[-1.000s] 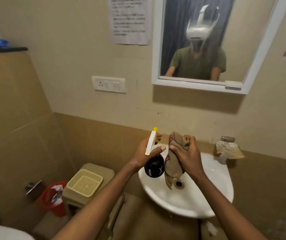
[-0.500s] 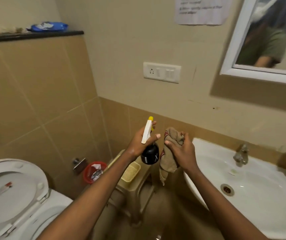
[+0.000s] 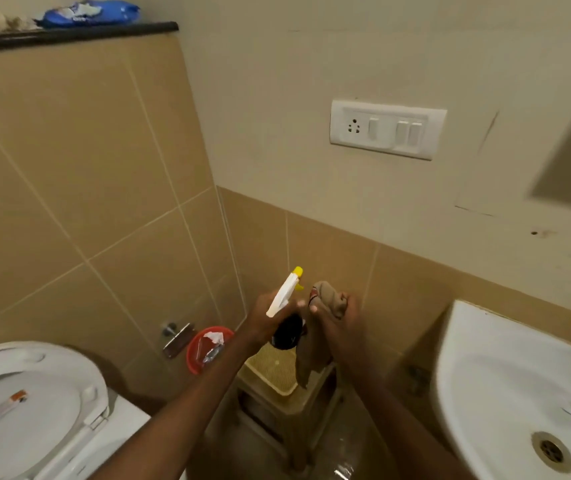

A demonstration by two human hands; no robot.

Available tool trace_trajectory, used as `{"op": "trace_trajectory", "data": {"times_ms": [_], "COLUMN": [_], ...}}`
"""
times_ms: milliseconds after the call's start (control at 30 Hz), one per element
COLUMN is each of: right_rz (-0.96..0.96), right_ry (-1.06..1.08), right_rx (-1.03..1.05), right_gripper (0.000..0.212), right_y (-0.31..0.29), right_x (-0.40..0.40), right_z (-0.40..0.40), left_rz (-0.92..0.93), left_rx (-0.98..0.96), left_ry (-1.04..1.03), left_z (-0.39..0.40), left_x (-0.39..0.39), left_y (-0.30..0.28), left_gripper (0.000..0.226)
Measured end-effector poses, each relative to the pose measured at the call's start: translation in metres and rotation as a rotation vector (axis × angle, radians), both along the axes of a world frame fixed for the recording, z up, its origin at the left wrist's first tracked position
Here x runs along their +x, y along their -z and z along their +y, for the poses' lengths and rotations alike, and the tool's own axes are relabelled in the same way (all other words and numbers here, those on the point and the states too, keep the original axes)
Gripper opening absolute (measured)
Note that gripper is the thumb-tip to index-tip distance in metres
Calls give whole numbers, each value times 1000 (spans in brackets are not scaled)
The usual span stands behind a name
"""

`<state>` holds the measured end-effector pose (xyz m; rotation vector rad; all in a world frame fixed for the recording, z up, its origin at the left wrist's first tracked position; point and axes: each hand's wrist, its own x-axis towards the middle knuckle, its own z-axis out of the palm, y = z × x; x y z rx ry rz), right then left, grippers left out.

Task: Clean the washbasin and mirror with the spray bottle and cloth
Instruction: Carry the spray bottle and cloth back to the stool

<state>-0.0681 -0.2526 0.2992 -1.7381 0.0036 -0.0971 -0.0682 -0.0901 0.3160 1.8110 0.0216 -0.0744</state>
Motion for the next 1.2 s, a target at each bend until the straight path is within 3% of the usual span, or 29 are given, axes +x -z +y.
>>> {"op": "trace_trajectory", "data": {"times_ms": [133,233,300,533,600,767,1033,1200], "right_rz": [82,88,111,166,173,232,309,320], "right_ry": [29,135,146,272,291,335,401,400], "right_rx": [88,119,127,55,29,-69,-133,-210], "right_gripper": [25,20,15,12,13,16,18,23], "right_y": [32,75,100,203,233,303,362,382], "right_x": [36,60,68,90,95,99,89,102], "right_z": [22,41,50,83,91,111,130,136], "left_rz": [101,121,158,180,181,130,138,53], "left_rx": [-25,-5,-16,0,-20,36,68,33], "left_ry": [3,61,54,131,126,182,287,272], "left_z": [25,42,49,83,87,97,118,116], "left_x": [40,68,79,111,114,120,135,150], "left_y": [40,79,99,208,236,297,367,381], "left_gripper": [12,34,15,41,30,29,42,27]}}
